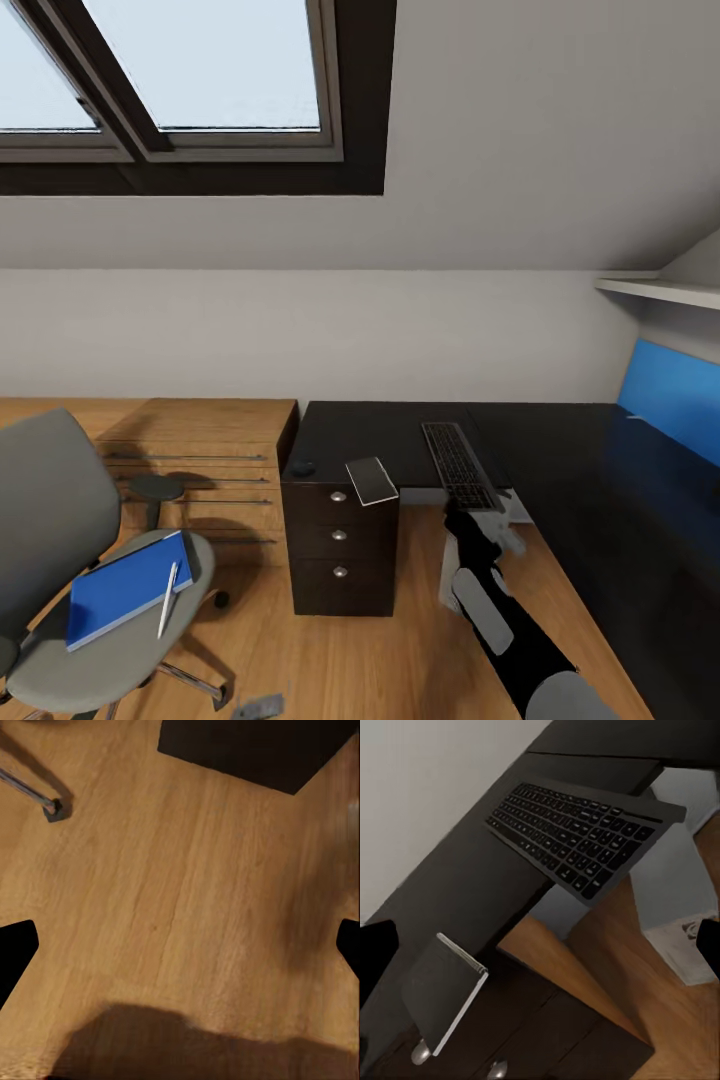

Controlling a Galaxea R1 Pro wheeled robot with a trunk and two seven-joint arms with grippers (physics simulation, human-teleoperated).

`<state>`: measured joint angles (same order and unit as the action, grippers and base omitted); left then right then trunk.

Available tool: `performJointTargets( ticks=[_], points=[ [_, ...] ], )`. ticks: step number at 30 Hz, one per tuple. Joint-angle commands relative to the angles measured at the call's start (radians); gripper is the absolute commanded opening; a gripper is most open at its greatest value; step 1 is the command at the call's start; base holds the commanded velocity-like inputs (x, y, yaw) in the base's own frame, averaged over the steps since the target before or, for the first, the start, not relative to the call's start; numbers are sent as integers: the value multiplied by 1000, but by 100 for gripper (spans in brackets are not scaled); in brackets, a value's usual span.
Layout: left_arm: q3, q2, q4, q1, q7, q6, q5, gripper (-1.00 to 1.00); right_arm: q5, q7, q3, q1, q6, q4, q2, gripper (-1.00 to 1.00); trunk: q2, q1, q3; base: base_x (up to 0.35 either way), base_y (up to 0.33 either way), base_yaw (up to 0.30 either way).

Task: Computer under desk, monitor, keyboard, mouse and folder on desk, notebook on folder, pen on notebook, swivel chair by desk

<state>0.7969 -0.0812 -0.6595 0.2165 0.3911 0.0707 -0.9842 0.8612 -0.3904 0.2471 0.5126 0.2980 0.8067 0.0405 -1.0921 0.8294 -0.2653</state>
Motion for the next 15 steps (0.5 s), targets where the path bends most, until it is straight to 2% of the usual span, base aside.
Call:
performJointTargets(
  ticks=[1,2,4,5,6,7,8,9,10,11,13,15],
  points=[
    [-26,-26,-122,1,31,-110,-12,100,31,-3,-5,2,-5,19,-2,100,-1,0,-2,0,0,0],
    [-69,-43,-216,1,46,-200,-14,100,46,-3,-10,2,-13,37,-3,100,-1,0,-2,0,0,0],
    [-129,-53,-293,1,55,-284,-21,100,58,-3,-14,2,-19,56,-5,100,-1,0,-2,0,0,0],
    [-196,-57,-359,1,61,-367,-28,100,68,-3,-17,2,-22,75,-6,100,-1,0,-2,0,0,0],
    [-227,-57,-391,1,62,-411,-30,100,72,-3,-18,3,-23,85,-7,100,-1,0,-2,0,0,0],
    [-279,-55,-455,2,66,-501,-34,100,81,-4,-20,3,-25,105,-9,100,-1,0,-2,0,0,0],
    [-300,-54,-487,2,68,-544,-35,100,85,-3,-20,3,-26,115,-11,100,-1,0,-2,0,0,0],
    [-338,-51,-545,2,71,-619,-37,100,97,-3,-21,3,-26,129,-16,100,-1,0,-2,0,0,0],
    [-356,-50,-571,2,72,-649,-38,100,103,-3,-22,3,-27,134,-19,100,-1,0,-2,0,0,0],
    [-393,-47,-611,3,72,-692,-41,100,120,-3,-22,3,-27,142,-23,100,-1,0,-2,0,0,0],
    [-433,-44,-648,3,71,-728,-43,100,143,-2,-20,3,-25,148,-27,100,-1,0,-2,0,0,0],
    [-454,-41,-668,3,71,-747,-45,100,155,-2,-19,3,-24,152,-30,100,-1,0,-2,0,0,0]
  ],
)
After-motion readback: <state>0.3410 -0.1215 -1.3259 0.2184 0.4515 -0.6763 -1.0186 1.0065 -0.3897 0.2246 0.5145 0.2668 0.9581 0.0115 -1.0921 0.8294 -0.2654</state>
